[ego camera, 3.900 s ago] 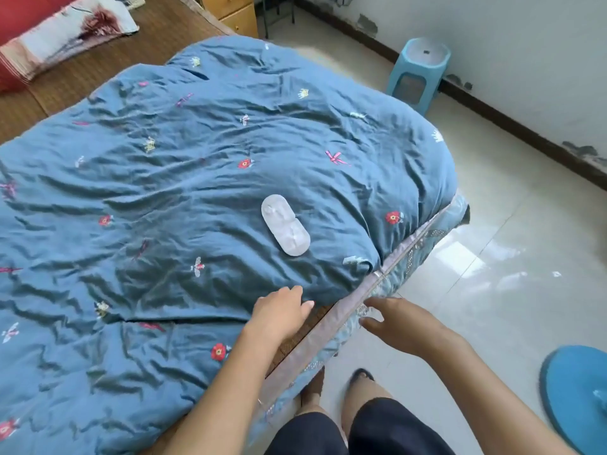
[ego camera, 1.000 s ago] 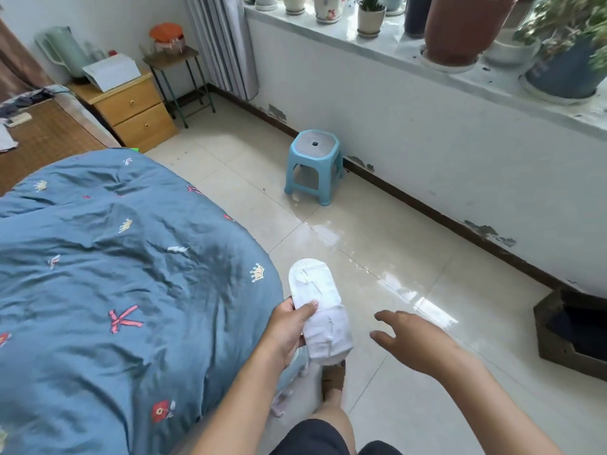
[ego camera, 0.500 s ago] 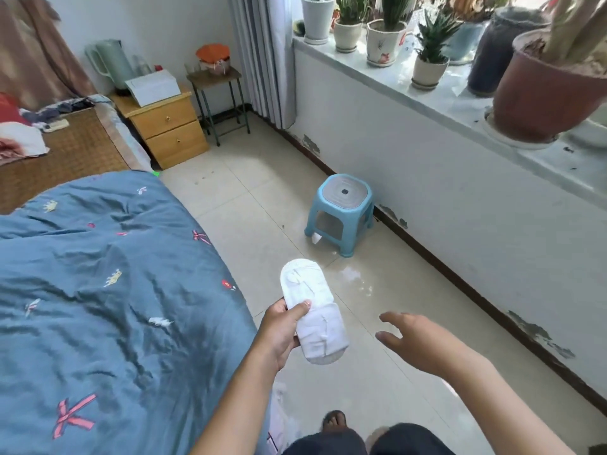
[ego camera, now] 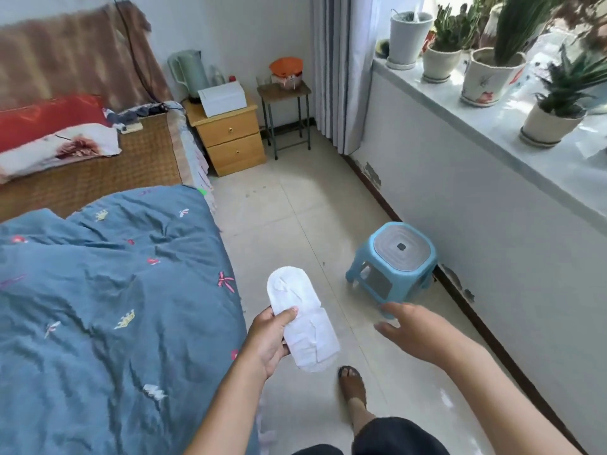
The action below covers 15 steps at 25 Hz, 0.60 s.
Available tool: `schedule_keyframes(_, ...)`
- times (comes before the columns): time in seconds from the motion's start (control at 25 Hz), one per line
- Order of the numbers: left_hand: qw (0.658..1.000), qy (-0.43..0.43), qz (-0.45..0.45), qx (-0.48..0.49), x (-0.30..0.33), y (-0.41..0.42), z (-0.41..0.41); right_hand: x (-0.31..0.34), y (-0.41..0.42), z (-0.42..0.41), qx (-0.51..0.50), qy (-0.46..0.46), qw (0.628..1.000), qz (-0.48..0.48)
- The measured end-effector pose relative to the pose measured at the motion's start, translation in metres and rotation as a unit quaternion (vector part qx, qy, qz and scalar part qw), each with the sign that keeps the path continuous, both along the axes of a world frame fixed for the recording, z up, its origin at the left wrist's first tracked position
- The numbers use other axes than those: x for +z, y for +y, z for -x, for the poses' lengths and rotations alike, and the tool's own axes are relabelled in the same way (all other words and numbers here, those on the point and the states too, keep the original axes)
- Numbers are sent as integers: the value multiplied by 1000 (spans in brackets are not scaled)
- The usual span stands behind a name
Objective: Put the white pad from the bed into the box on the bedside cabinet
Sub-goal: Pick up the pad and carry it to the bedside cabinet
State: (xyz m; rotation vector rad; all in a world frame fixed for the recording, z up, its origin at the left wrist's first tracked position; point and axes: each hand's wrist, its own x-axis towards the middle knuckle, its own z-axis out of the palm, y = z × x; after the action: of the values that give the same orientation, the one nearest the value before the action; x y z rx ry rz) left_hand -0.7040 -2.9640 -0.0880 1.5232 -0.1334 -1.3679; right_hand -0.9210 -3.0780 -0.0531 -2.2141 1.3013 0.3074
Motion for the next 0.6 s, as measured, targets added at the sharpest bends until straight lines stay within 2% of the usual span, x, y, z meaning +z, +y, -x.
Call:
schedule_keyframes(0.28, 997, -10, 5, 73, 14, -120, -72, 7, -154, -100, 94, 3, 996, 4)
schedule_keyframes(0.6, 990, 0, 3, 141, 11, -228, -187, -6, -278, -239, 170, 19, 985, -21)
